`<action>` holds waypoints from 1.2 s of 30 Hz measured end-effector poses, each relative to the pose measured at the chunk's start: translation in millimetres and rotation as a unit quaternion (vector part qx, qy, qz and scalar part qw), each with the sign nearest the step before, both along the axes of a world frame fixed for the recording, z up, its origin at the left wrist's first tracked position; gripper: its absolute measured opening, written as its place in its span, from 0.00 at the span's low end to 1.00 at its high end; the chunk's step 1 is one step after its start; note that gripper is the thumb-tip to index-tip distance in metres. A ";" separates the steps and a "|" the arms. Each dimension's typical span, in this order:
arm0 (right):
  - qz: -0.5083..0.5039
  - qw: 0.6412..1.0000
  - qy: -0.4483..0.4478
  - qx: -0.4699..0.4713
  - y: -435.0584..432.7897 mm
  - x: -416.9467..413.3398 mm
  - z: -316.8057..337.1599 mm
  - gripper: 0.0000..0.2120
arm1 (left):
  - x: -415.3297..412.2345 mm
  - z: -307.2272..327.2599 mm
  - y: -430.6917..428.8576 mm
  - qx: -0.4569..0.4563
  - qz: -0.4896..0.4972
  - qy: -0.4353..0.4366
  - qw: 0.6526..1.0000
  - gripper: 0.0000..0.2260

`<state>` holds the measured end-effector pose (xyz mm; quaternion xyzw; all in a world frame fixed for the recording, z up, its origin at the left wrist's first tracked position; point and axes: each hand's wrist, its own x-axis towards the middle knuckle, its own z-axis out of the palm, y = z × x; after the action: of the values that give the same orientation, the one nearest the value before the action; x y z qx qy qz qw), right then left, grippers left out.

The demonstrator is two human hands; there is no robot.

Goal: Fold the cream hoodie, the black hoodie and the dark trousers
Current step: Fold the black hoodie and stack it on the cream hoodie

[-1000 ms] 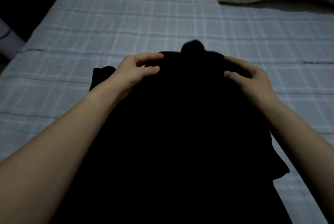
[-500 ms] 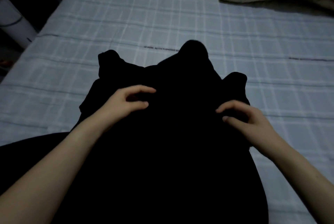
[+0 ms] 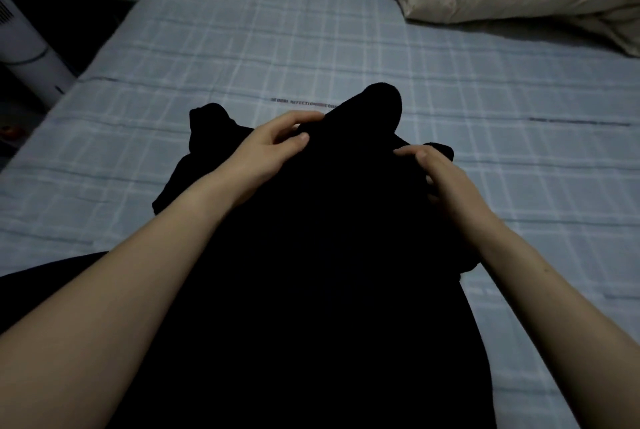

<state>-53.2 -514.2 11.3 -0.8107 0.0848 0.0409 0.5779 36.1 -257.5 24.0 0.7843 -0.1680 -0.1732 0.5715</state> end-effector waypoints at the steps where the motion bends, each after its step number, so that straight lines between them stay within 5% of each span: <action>1: -0.025 0.999 -0.023 0.033 3.2 0.8 0.8 0.11 | -3.4 -0.5 3.1 -0.010 0.000 -0.001 1.000 0.16; 3: -0.079 0.991 -0.051 0.092 7.7 1.2 4.0 0.06 | -9.7 0.6 8.3 -0.030 0.008 -0.009 0.999 0.16; 7: -0.057 0.993 -0.070 0.079 5.1 -2.7 12.3 0.17 | -23.8 5.9 11.6 -0.057 0.032 0.010 0.998 0.16; 11: -0.042 0.993 -0.057 0.096 1.9 -7.2 22.4 0.16 | -32.6 17.9 8.2 -0.077 0.045 0.013 0.996 0.15; 22: -0.028 0.994 -0.091 0.056 12.9 -61.4 25.6 0.18 | -69.4 20.6 20.6 0.010 0.041 -0.026 0.999 0.15; 27: 0.000 0.993 -0.112 0.026 25.1 -109.4 17.5 0.20 | -112.6 -1.0 61.8 0.061 -0.019 -0.021 0.998 0.19; 31: 0.056 0.998 -0.036 0.008 20.1 -149.2 6.2 0.17 | -141.6 -18.1 99.1 0.173 -0.154 0.003 0.973 0.23; 36: -0.031 0.992 -0.114 -0.054 40.3 -127.7 13.8 0.14 | -144.5 6.3 55.5 0.143 0.053 -0.171 0.973 0.13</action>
<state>-180.9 -473.8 25.0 -0.8370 0.0455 -0.0738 0.5402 -108.4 -202.1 30.3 0.8837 -0.1947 -0.0285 0.4247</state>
